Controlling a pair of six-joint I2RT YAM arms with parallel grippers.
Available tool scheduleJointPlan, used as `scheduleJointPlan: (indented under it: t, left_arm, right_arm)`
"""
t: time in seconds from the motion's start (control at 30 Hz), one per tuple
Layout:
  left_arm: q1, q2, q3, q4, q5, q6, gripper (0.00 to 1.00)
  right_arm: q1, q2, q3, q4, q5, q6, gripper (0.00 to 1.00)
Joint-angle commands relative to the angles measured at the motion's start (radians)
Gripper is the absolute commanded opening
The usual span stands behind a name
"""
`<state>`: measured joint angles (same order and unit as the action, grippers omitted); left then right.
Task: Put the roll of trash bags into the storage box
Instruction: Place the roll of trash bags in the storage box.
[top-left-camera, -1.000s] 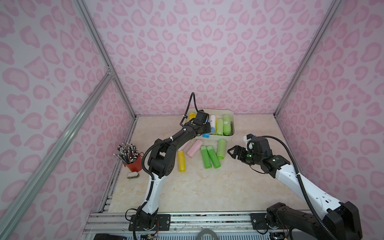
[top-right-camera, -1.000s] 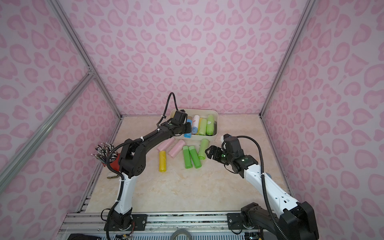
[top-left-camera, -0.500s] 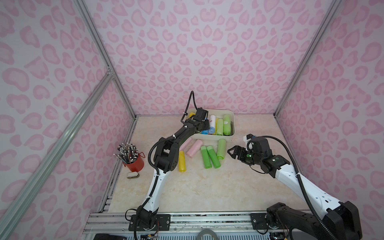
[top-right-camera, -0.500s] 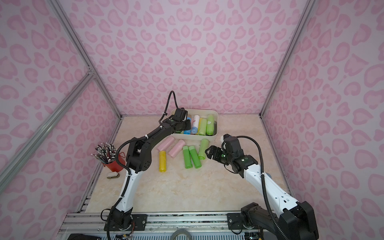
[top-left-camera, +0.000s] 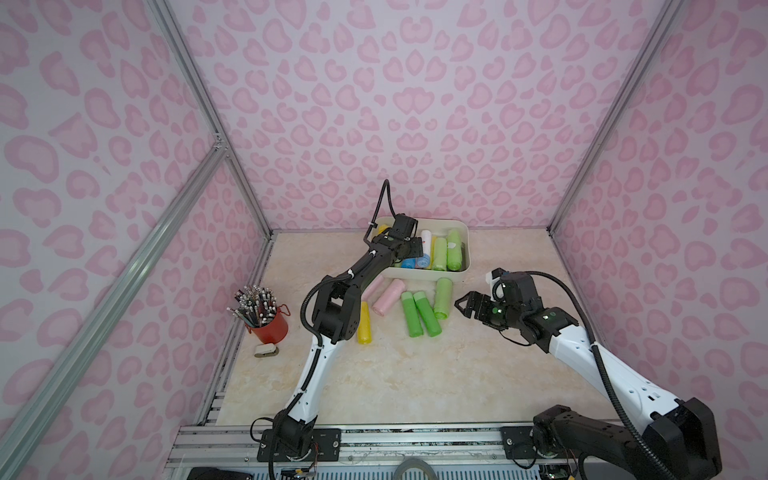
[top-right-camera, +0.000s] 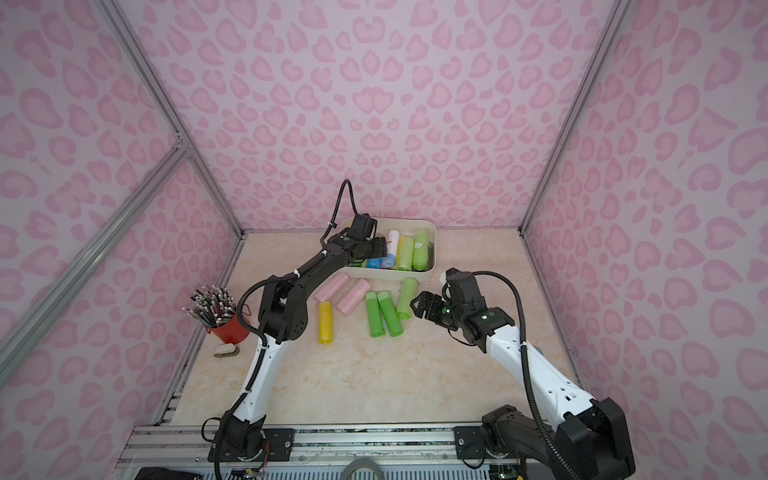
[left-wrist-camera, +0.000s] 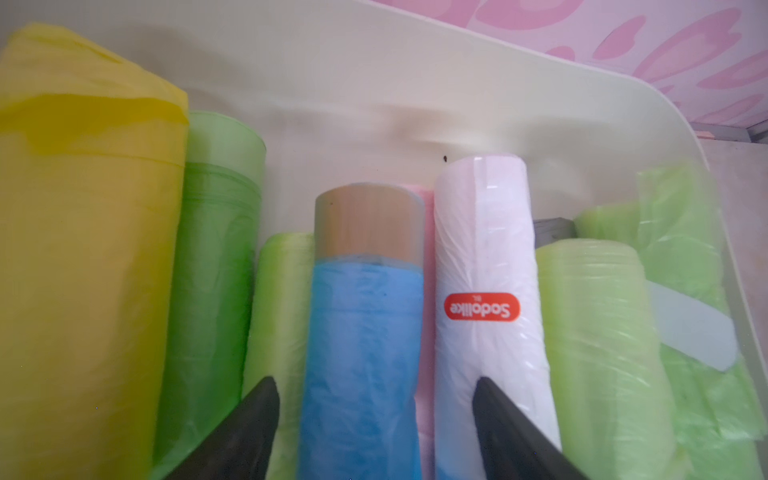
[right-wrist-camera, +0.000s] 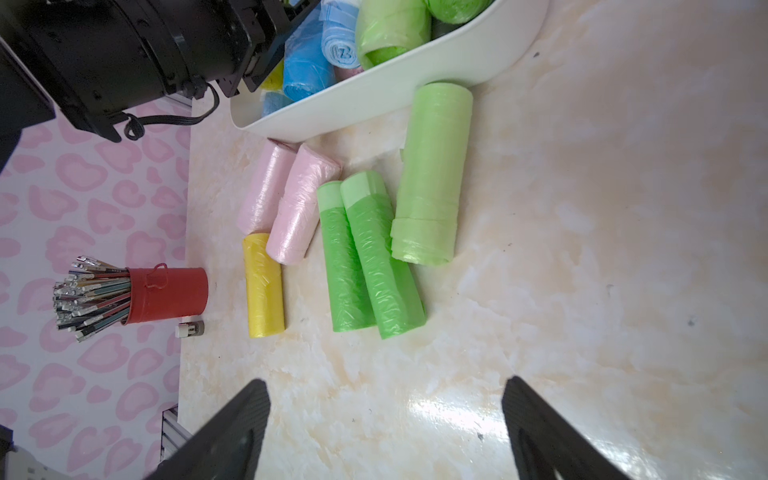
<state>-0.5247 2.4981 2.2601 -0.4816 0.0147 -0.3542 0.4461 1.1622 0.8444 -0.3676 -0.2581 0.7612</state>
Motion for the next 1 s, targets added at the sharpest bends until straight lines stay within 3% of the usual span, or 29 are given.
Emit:
scheduleJointPlan:
  t: [0.0,0.13,0.63,0.97]
  left_arm:
    - [-0.001,-0.038,-0.009,-0.002,-0.026,0.021,0.86]
    - [-0.003,-0.092,-0.074,0.038,-0.025,0.024,1.00]
    - [-0.023,-0.387,-0.387,0.182,-0.103,0.020,1.00]
    - [-0.031,-0.735,-0.823,0.335,-0.201,-0.030,1.00]
  right_arm:
    - [-0.003,0.021,0.023,-0.051,0.014,-0.031,0.89]
    - [-0.003,0.035,0.026,-0.056,0.019,-0.021,0.90]
    - [-0.003,0.003,-0.022,-0.042,0.005,-0.010,0.90]
    - [-0.003,-0.038,-0.069,0.007,0.010,-0.011,0.89]
